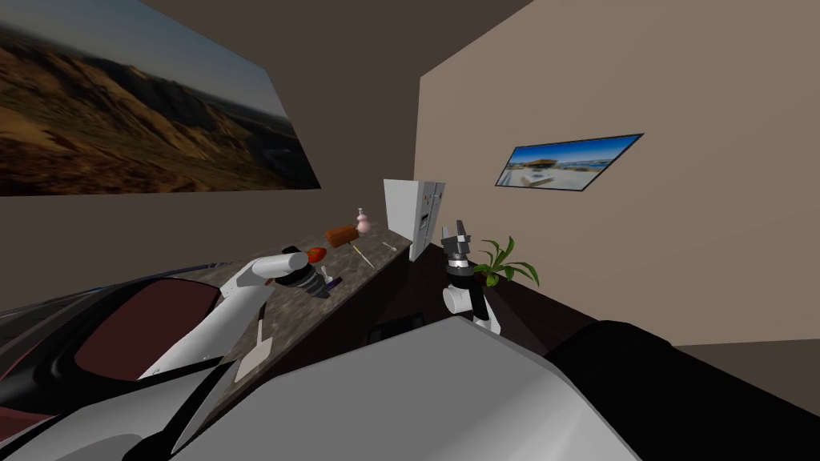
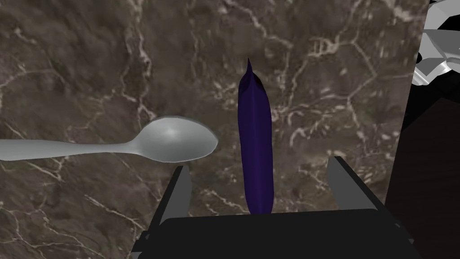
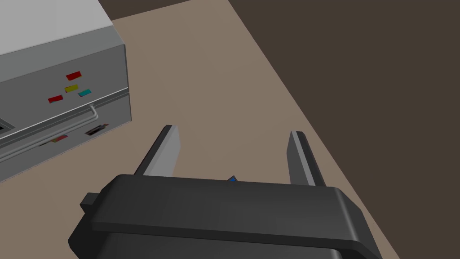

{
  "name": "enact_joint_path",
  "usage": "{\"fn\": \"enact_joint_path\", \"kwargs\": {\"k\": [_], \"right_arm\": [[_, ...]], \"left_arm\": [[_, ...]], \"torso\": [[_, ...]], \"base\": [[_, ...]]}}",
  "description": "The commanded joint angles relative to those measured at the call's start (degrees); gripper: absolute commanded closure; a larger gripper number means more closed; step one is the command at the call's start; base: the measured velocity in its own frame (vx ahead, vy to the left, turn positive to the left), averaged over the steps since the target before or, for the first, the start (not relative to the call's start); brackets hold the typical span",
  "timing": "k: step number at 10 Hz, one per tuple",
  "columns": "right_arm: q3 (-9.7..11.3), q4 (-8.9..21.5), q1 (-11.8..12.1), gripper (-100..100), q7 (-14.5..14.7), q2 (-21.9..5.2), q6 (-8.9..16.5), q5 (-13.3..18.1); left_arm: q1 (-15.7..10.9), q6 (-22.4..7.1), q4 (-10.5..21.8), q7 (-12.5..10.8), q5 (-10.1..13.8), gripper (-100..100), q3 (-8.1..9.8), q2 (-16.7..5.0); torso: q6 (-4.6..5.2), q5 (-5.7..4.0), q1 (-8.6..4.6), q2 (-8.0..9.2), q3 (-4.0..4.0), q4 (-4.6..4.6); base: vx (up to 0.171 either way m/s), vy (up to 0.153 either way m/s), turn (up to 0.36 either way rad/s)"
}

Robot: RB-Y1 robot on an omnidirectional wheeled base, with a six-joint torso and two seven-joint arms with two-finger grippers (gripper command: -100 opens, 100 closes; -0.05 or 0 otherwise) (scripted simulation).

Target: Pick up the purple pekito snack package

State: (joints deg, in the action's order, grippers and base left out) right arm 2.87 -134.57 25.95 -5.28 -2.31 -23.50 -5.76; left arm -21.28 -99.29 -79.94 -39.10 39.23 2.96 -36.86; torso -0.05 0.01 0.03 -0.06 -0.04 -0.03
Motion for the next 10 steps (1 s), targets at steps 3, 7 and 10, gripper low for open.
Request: {"fn": "enact_joint_path", "kwargs": {"k": [3, 7, 10], "right_arm": [[0.0, 0.0, 0.0, 0, 0.0, 0.0, 0.0, 0.0], [0.0, 0.0, 0.0, 0, 0.0, 0.0, 0.0, 0.0], [0.0, 0.0, 0.0, 0, 0.0, 0.0, 0.0, 0.0]], "left_arm": [[0.0, 0.0, 0.0, 0.0, 0.0, 100, 0.03, 0.0], [-0.4, -1.7, -1.4, -0.9, 0.7, 100, 0.18, -0.6], [-0.8, -2.2, -1.6, -1.0, 1.0, 0, 0.24, -0.8]], "torso": [[0.01, 0.02, 0.03, 0.01, 0.0, -0.01], [0.02, 0.02, 0.02, 0.02, 0.0, -0.01], [0.0, 0.03, 0.05, 0.04, 0.02, 0.0]], "base": [[0.0, 0.0, 0.0], [-0.001, 0.002, 0.004], [-0.001, 0.008, 0.005]]}}
